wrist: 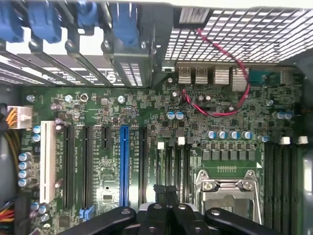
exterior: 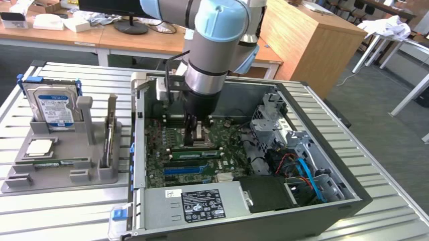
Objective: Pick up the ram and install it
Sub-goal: 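Press down the ram until it locks into place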
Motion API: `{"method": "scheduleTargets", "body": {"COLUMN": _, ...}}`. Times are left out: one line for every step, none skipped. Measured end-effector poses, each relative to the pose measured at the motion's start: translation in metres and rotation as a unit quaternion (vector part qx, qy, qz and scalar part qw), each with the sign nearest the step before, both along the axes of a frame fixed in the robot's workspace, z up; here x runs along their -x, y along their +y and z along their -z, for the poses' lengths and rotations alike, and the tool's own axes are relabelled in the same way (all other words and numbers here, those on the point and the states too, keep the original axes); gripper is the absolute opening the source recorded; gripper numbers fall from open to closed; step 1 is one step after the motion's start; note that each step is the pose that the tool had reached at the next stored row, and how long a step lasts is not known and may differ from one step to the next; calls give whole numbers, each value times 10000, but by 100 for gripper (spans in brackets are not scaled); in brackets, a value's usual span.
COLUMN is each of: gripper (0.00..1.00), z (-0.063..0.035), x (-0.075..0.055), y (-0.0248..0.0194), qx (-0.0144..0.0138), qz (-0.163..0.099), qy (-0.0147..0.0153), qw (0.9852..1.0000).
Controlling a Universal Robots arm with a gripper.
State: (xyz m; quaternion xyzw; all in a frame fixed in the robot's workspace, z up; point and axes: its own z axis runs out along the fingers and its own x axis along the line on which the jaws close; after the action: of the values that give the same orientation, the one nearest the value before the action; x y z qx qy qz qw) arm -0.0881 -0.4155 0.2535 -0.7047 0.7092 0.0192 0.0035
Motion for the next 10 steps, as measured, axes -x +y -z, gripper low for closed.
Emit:
{"method": "scheduleTargets", "body": {"gripper": 10, "z": -25, "x": 0, "y": 0, "qx": 0, "qz": 0, "qy": 0, "qw": 10000}}
{"method": "scheduleTargets", "body": {"gripper": 10, "z": -51, "x": 0, "y": 0, "qx": 0, "qz": 0, "qy": 0, "qw": 10000}}
{"method": "scheduleTargets", "body": {"gripper": 10, "z": -158, "x": 0, "y": 0, "qx": 0, "qz": 0, "qy": 0, "qw": 10000}}
{"method": "scheduleTargets", "body": {"gripper": 10, "z": -257, "x": 0, "y": 0, "qx": 0, "qz": 0, "qy": 0, "qw": 10000}}
{"method": "scheduleTargets", "body": {"gripper": 10, "z": -356, "x": 0, "y": 0, "qx": 0, "qz": 0, "qy": 1, "qw": 10000}}
{"method": "scheduleTargets", "body": {"gripper": 10, "z": -453, "x": 0, "y": 0, "qx": 0, "qz": 0, "qy": 0, "qw": 10000}}
{"method": "scheduleTargets", "body": {"gripper": 10, "z": -479, "x": 0, "y": 0, "qx": 0, "qz": 0, "qy": 0, "qw": 10000}}
{"method": "scheduleTargets", "body": {"gripper": 10, "z": -499, "x": 0, "y": 0, "qx": 0, "qz": 0, "qy": 0, "qw": 10000}}
{"method": "scheduleTargets", "body": {"gripper": 10, "z": -519, "x": 0, "y": 0, "qx": 0, "qz": 0, "qy": 0, "qw": 10000}}
{"method": "scheduleTargets", "body": {"gripper": 10, "z": -539, "x": 0, "y": 0, "qx": 0, "qz": 0, "qy": 0, "qw": 10000}}
